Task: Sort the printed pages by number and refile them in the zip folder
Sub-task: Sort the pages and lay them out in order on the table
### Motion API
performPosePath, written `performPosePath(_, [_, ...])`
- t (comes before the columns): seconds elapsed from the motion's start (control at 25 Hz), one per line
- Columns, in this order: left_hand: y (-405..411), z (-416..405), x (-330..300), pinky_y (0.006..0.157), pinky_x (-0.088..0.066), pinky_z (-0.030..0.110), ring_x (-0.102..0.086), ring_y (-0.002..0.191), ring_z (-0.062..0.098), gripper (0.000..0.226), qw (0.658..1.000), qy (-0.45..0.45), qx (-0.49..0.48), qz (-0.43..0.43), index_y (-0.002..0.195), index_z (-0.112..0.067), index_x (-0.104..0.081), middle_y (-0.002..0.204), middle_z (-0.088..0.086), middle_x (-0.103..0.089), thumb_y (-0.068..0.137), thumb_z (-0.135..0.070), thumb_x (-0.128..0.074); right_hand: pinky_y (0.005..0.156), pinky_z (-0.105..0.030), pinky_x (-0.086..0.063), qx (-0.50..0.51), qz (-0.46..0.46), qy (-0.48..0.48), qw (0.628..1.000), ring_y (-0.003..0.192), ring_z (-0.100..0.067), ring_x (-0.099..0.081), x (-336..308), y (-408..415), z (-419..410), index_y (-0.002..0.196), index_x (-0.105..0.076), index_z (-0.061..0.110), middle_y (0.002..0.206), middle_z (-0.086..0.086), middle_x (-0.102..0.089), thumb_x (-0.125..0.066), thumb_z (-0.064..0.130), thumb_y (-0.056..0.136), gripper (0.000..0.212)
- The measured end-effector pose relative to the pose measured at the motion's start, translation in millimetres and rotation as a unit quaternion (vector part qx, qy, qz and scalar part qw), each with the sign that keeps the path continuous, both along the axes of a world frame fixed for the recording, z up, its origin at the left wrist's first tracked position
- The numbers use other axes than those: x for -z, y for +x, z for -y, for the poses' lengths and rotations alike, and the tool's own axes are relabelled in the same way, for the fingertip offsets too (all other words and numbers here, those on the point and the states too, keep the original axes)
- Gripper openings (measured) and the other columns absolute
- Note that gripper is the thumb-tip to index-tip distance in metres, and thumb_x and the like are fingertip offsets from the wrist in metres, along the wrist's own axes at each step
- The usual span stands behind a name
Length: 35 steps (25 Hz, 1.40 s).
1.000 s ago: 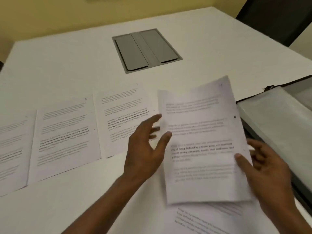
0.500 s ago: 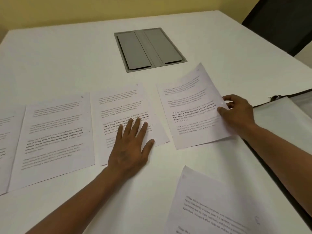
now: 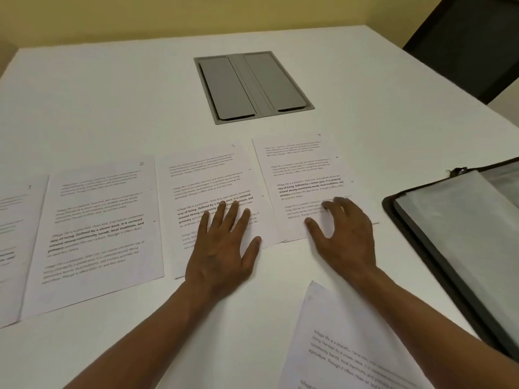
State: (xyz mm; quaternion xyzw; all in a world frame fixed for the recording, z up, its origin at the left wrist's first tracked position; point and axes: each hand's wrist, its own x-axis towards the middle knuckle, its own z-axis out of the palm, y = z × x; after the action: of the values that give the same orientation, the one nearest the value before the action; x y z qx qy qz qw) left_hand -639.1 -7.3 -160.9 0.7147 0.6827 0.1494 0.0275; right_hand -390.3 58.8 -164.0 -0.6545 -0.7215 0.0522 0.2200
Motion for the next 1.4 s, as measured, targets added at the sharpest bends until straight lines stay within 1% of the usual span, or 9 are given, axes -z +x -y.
performPosePath(0.08, [0.2, 0.4, 0.1, 0.122, -0.016, 0.048, -0.021, 0.151, 0.023, 0.061, 1.000, 0.010, -0.003, 0.004, 0.149, -0.021, -0.043, 0.159, 0.003, -0.033, 0.098, -0.054, -0.037, 0.119, -0.048, -0.023, 0.004, 0.018, 0.022, 1.000, 0.144, -0.026, -0.035, 5.4, -0.8, 0.8, 0.129, -0.064, 0.020, 0.144, -0.007, -0.052, -0.057, 0.056, 0.090, 0.053])
performPosePath(0.12, [0.4, 0.7, 0.1, 0.120, -0.021, 0.050, -0.029, 0.147, 0.025, 0.059, 1.000, 0.022, -0.003, 0.009, 0.145, -0.018, -0.049, 0.155, 0.005, -0.040, 0.097, -0.051, -0.042, 0.117, -0.048, -0.024, 0.006, 0.023, 0.043, 0.999, 0.143, -0.029, -0.036, 5.6, -0.8, 1.2, 0.127, -0.066, 0.020, 0.143, -0.010, -0.052, -0.059, 0.054, 0.090, 0.050])
performPosePath(0.2, [0.1, 2.6, 0.1, 0.110, -0.034, 0.051, -0.047, 0.132, 0.031, 0.051, 0.997, 0.074, 0.004, 0.020, 0.131, -0.010, -0.062, 0.140, 0.011, -0.056, 0.092, -0.042, -0.054, 0.110, -0.046, -0.032, 0.018, 0.010, 0.076, 0.997, 0.129, -0.032, -0.047, 3.6, -2.1, 4.2, 0.121, -0.069, 0.018, 0.134, -0.012, -0.055, -0.059, 0.054, 0.089, 0.049])
performPosePath(0.28, [-0.3, 5.2, -1.1, 0.102, -0.040, 0.048, -0.056, 0.117, 0.031, 0.042, 0.993, 0.118, 0.008, 0.021, 0.119, -0.006, -0.067, 0.126, 0.011, -0.063, 0.089, -0.034, -0.059, 0.106, -0.043, -0.035, 0.024, -0.008, 0.074, 0.997, 0.120, -0.030, -0.053, 0.7, -4.6, 8.4, 0.119, -0.069, 0.016, 0.126, -0.011, -0.058, -0.057, 0.057, 0.087, 0.054])
performPosePath(0.44, [-0.8, 5.5, -1.5, 0.099, -0.041, 0.042, -0.057, 0.115, 0.029, 0.039, 0.993, 0.115, 0.005, 0.022, 0.118, -0.006, -0.067, 0.122, 0.008, -0.064, 0.088, -0.030, -0.059, 0.106, -0.043, -0.040, 0.020, -0.021, 0.054, 0.998, 0.120, -0.028, -0.055, -0.8, -5.9, 5.9, 0.121, -0.069, 0.016, 0.126, -0.010, -0.061, -0.053, 0.061, 0.084, 0.060])
performPosePath(0.8, [-1.0, 6.1, 0.8, 0.098, -0.042, 0.042, -0.057, 0.116, 0.028, 0.038, 0.993, 0.110, 0.002, 0.031, 0.118, -0.006, -0.067, 0.123, 0.008, -0.064, 0.088, -0.027, -0.058, 0.109, -0.038, -0.036, 0.017, -0.018, 0.035, 0.999, 0.127, -0.024, -0.049, 1.3, -4.8, 6.5, 0.127, -0.066, 0.019, 0.133, -0.007, -0.056, -0.055, 0.062, 0.087, 0.060])
performPosePath(1.08, [-0.9, 5.0, 1.5, 0.099, -0.041, 0.042, -0.056, 0.118, 0.029, 0.036, 0.989, 0.146, 0.004, 0.029, 0.116, -0.005, -0.067, 0.122, 0.009, -0.064, 0.087, -0.024, -0.058, 0.105, -0.041, -0.041, 0.025, -0.033, 0.081, 0.996, 0.121, -0.026, -0.054, -0.1, -5.6, 7.2, 0.122, -0.068, 0.014, 0.127, -0.010, -0.061, -0.051, 0.064, 0.088, 0.063])
performPosePath(1.24, [-0.8, 5.2, -0.4, 0.097, -0.040, 0.040, -0.057, 0.115, 0.028, 0.032, 0.984, 0.173, 0.006, 0.031, 0.111, -0.006, -0.069, 0.118, 0.008, -0.066, 0.085, -0.021, -0.058, 0.101, -0.041, -0.047, 0.023, -0.118, 0.066, 0.991, 0.121, -0.022, -0.055, -11.3, -5.0, 5.9, 0.120, -0.070, 0.016, 0.127, -0.007, -0.060, -0.053, 0.063, 0.087, 0.060])
performPosePath(1.4, [-1.4, 5.4, -6.1, 0.096, -0.039, 0.040, -0.056, 0.115, 0.028, 0.028, 0.983, 0.179, 0.020, 0.036, 0.110, -0.009, -0.069, 0.118, 0.006, -0.065, 0.086, -0.021, -0.060, 0.093, -0.030, -0.050, 0.019, -0.236, 0.139, 0.961, 0.111, -0.013, -0.060, -60.8, 15.8, 44.4, 0.116, -0.071, 0.016, 0.118, 0.002, -0.066, -0.070, 0.035, 0.092, 0.031])
